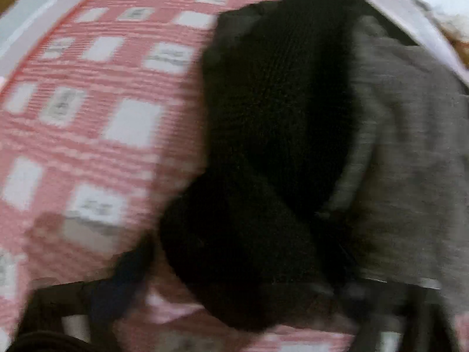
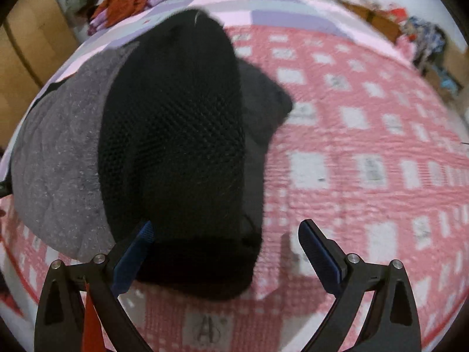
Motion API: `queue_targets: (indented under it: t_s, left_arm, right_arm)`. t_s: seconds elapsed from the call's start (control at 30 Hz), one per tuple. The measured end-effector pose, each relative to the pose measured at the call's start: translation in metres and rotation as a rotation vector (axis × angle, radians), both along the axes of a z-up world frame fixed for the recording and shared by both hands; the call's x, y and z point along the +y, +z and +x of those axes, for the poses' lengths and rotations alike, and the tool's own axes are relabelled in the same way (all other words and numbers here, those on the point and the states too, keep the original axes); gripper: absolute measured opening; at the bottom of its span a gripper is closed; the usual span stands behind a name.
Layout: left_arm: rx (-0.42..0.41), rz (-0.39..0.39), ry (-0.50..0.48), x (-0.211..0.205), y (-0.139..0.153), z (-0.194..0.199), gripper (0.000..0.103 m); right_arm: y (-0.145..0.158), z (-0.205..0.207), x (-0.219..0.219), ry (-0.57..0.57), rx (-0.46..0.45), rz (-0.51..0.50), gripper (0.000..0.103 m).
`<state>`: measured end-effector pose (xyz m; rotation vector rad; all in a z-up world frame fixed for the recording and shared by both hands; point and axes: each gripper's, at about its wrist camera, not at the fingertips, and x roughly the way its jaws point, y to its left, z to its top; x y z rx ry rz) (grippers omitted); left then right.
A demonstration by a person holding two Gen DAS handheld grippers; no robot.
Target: Fold large clothes
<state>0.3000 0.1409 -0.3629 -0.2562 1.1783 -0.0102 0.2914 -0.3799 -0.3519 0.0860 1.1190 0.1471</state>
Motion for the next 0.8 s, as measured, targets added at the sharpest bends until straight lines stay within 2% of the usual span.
queue_targets:
  t_s: [0.03,0.1,0.2,0.33,0.43,0.57,0.7,0.77,0.8]
  left_arm:
    - [-0.006,0.001,-0.010,-0.005,0.003,-0.001,0.044]
    - [-0.017,-0.010,-0.015,-0.008,0.008,-0.003,0.035]
    - [-0.020,-0.092,0.010,0.008,0.013,-0.008,0.031]
    - [-0.045,-0.062,-0.066,0.005,0.033,-0.011,0.028]
    - [-0.065,-0.073,-0.092,0.016,0.049,-0.013,0.027]
    - [-0.085,-0.036,-0.124,0.035,0.070,-0.020,0.026]
    - [-0.046,-0.026,-0.175,0.054,0.078,-0.048,0.026]
    - [-0.017,-0.024,-0.212,0.058,0.073,-0.063,0.026]
    - [0.003,-0.022,-0.226,0.061,0.066,-0.073,0.030]
  right_arm:
    - [-0.002,0.003,-0.001,0.039,0.015,0.076,0.073]
    - [0.003,0.002,0.008,0.089,0.003,0.049,0.051]
    - [0.012,-0.002,0.009,0.085,-0.003,0.059,0.041]
    - [0.024,-0.009,0.009,0.046,-0.023,0.077,0.037]
    - [0.035,-0.017,0.011,0.018,-0.041,0.107,0.035]
    - [0.050,-0.042,0.029,0.039,-0.044,0.145,0.034]
    - [0.063,-0.082,0.053,0.030,-0.034,0.182,0.033]
    - [0.064,-0.101,0.057,-0.001,-0.027,0.178,0.033]
    - [0.062,-0.109,0.056,-0.027,-0.020,0.180,0.033]
